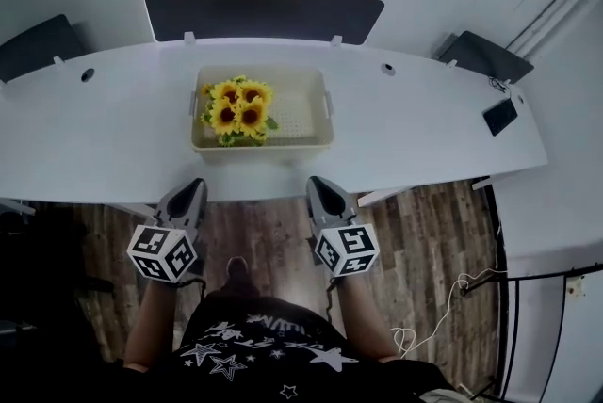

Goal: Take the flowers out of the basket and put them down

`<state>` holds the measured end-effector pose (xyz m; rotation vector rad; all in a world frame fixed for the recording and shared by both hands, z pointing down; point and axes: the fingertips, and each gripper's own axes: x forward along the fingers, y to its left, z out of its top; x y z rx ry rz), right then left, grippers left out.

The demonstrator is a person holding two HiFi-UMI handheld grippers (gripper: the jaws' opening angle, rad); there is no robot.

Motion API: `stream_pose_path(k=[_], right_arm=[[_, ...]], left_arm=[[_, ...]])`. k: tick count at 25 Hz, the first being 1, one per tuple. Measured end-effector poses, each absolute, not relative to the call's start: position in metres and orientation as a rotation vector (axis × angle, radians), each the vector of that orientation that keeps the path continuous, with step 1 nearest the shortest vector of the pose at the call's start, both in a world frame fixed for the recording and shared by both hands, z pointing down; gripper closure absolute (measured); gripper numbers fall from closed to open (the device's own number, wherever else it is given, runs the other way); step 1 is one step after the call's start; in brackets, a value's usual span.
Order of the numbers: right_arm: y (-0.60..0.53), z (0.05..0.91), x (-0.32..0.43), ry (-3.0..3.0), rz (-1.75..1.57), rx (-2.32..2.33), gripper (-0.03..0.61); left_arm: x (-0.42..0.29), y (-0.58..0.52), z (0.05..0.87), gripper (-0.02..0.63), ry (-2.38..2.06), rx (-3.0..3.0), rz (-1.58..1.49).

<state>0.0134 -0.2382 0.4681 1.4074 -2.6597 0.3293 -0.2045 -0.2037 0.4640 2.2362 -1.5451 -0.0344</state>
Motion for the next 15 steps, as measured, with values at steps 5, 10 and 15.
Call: stream_pose_path(k=[5, 10, 15], right_arm=[[-0.26, 0.466, -0.001, -2.637, 0.315, 1.415, 0.574], [-0.282, 0.466, -0.004, -2.607, 0.311, 1.471, 0.575], [-0.295, 0.469, -0.015, -2.598, 0.326, 1.492, 0.574]], left_arm=[[-0.233, -0.233, 0.474, 0.601, -1.582, 2.161, -0.023], [-0.248, -0.256, 0.477, 0.601, -1.551, 2.181, -0.011], [-0.264, -0.278, 0.48, 0.601, -1.564, 2.176, 0.016]])
